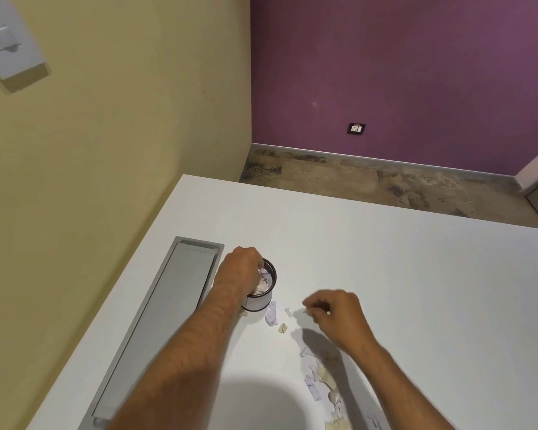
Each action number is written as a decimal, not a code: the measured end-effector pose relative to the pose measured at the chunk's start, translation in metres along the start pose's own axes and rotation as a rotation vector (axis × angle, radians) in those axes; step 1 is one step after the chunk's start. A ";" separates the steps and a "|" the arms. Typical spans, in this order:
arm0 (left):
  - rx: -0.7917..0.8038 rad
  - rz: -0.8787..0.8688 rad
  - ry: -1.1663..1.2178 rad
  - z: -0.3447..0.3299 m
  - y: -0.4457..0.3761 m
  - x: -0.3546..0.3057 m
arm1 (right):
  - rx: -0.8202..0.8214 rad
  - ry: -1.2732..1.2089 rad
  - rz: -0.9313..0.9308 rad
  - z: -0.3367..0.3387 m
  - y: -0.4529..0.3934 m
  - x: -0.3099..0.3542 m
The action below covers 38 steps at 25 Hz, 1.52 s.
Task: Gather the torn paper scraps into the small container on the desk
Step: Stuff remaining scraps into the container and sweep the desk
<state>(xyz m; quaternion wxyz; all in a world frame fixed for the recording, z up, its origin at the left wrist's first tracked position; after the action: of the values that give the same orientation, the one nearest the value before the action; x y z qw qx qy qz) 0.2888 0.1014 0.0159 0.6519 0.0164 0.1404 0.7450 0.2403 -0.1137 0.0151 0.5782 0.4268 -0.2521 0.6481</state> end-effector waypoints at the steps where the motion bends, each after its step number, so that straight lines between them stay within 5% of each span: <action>1: 0.016 -0.021 -0.063 -0.003 -0.002 -0.002 | -0.015 0.022 -0.041 0.002 0.014 -0.017; 7: 0.082 -0.110 -0.331 -0.017 -0.008 -0.018 | 0.135 0.294 -0.137 -0.001 0.088 -0.077; 18: 0.273 -0.076 -0.240 -0.002 0.001 -0.031 | 0.266 0.712 -0.050 -0.062 0.077 -0.075; 24: 0.025 -0.116 -0.304 0.025 0.027 -0.042 | 0.264 0.786 0.100 -0.062 0.079 -0.076; 29: -0.126 -0.296 0.008 0.014 0.077 -0.067 | 0.226 0.687 0.168 -0.045 0.081 -0.077; 34: 0.172 -0.502 0.067 -0.060 0.142 -0.081 | -0.033 0.241 -0.118 0.002 0.074 -0.088; 38: 0.437 -0.533 -0.035 -0.111 0.178 -0.091 | -0.129 0.146 -0.264 0.036 0.082 -0.113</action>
<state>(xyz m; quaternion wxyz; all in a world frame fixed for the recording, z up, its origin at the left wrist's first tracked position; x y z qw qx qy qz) 0.1074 -0.0275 -0.0355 0.8070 0.1310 0.2846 0.5005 0.1670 -0.2205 -0.0483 0.7013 0.3700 -0.1921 0.5782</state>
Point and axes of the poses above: each hand's wrist, its own y-axis away from the middle knuckle, its own z-axis out of the back of the hand, x = y × z, the point moved 2 cm from there along -y, towards the middle knuckle, and after that the axes turned 13 degrees about -y, right-handed, at the moved point
